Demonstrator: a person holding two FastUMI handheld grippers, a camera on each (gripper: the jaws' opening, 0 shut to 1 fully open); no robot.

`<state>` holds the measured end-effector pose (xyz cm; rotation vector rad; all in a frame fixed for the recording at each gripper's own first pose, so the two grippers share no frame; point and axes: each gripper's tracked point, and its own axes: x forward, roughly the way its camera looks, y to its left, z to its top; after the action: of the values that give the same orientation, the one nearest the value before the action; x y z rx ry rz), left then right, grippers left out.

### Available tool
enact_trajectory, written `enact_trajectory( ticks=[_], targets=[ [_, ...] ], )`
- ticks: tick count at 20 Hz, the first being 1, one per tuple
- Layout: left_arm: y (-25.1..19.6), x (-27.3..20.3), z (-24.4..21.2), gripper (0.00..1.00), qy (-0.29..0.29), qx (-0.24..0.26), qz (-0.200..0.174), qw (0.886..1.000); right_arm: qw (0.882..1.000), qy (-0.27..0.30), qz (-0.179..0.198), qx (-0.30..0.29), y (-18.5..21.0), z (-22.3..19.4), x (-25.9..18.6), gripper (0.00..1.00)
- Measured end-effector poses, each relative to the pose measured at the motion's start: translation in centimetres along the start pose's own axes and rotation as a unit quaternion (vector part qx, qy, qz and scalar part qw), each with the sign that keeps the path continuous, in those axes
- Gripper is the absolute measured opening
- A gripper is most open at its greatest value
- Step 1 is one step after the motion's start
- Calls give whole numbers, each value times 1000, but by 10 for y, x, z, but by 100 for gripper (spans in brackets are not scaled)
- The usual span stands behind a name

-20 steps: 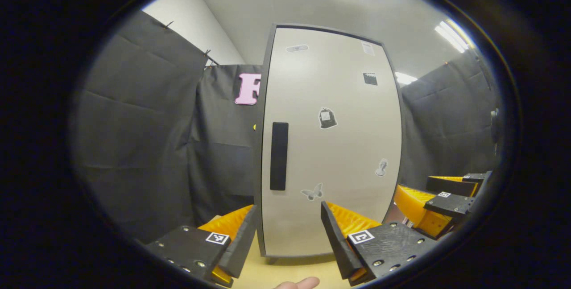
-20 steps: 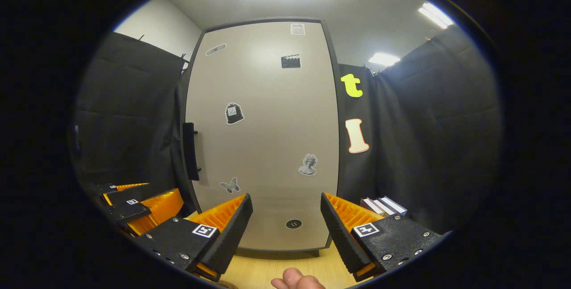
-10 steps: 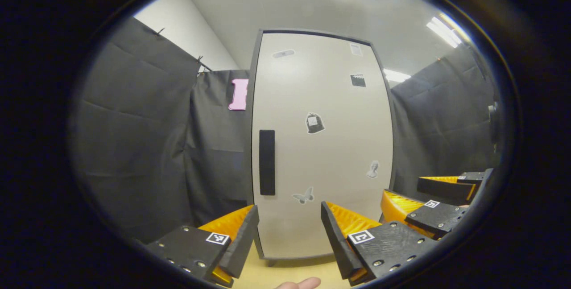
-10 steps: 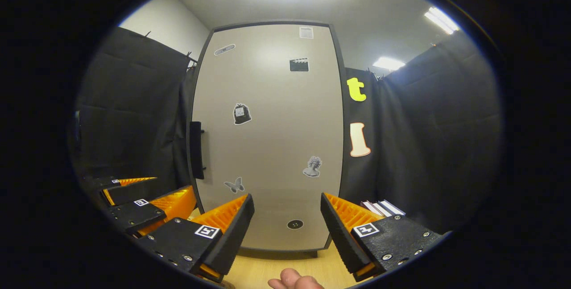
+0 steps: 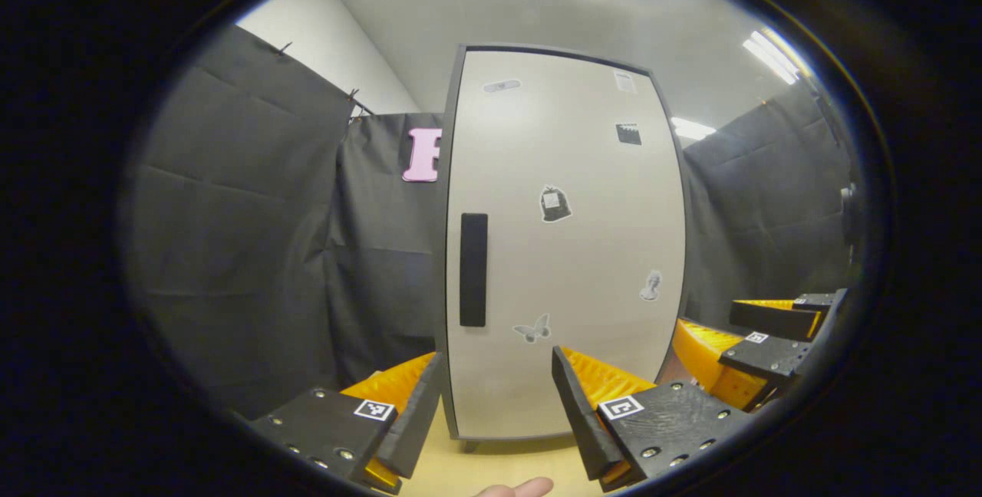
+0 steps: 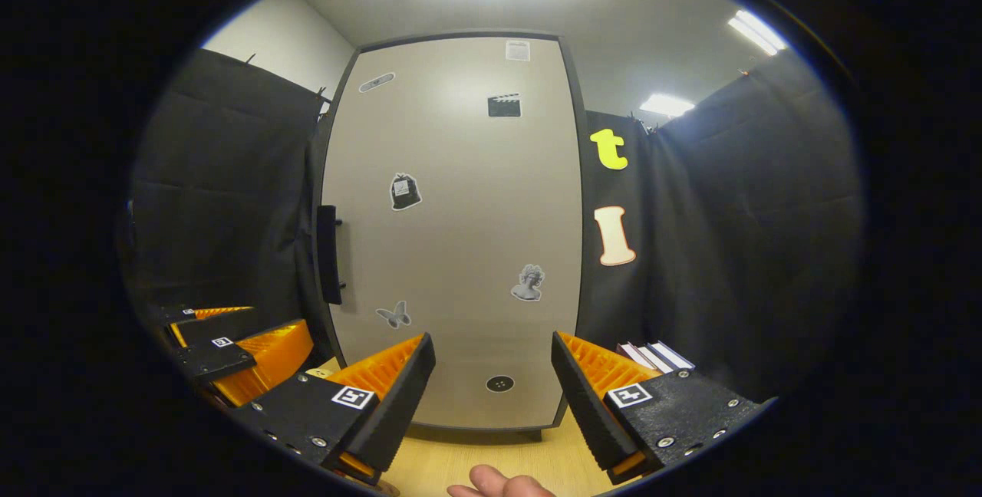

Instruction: Open the cabinet door with the right hand, grasp the bottle in the cabinet with the left hand and place it on the coaster, then close the cabinet door with the right hand.

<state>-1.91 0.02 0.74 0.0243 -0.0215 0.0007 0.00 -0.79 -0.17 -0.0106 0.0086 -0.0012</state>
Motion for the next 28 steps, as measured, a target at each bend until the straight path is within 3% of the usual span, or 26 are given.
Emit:
enact_trajectory(
  ticks=[10,19,24,28],
  targets=[
    [28,-42,-15,81,9,17,19,1000,998,-38,47,16,27,40,38,94],
    [80,-100,-34,81,28,26,87,995,988,-75,133,21,124,71,67,94],
    [103,-114,-44,81,38,19,116,992,983,-61,170,23,175,70,80,95],
    [112,-118,-52,81,45,6,129,991,984,-39,172,1,203,54,103,95]
  ],
)
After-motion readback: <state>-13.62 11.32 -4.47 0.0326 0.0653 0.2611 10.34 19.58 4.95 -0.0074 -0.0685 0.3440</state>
